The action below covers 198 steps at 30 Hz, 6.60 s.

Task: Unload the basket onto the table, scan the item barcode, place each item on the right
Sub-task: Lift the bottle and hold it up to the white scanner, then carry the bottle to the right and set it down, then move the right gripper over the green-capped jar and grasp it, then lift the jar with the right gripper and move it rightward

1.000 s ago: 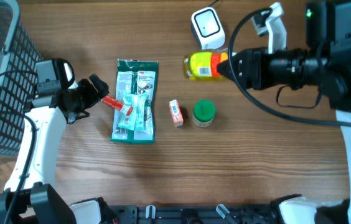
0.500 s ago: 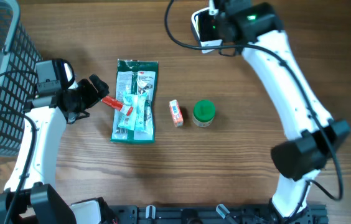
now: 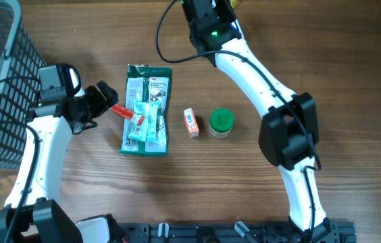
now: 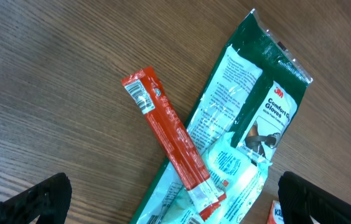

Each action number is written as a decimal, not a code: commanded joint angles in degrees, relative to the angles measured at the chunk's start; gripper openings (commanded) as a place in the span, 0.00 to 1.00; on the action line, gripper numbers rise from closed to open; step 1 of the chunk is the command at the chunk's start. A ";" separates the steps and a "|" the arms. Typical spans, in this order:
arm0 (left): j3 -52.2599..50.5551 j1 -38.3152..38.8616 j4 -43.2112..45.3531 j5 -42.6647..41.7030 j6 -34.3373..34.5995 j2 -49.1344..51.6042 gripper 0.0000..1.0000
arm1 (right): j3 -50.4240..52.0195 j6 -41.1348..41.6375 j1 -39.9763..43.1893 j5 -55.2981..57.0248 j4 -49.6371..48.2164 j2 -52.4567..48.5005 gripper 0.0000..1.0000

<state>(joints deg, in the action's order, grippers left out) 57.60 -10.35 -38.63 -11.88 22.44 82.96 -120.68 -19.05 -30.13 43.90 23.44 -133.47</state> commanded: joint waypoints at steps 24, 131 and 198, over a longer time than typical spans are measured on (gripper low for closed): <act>0.57 -0.04 0.00 -0.28 0.55 -0.35 1.00 | -0.70 6.80 0.42 -8.68 9.57 -4.24 0.06; 0.57 -0.04 0.00 -0.28 0.55 -0.35 1.00 | 54.84 53.77 -2.16 -43.52 18.60 35.74 0.99; 0.57 -0.04 0.00 -0.28 0.55 -0.35 1.00 | 54.84 50.42 -1.68 -38.80 26.58 35.74 0.99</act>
<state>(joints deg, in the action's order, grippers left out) 57.60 -10.35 -38.65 -11.90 22.44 82.96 -66.08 31.70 -31.99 1.02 51.81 -97.19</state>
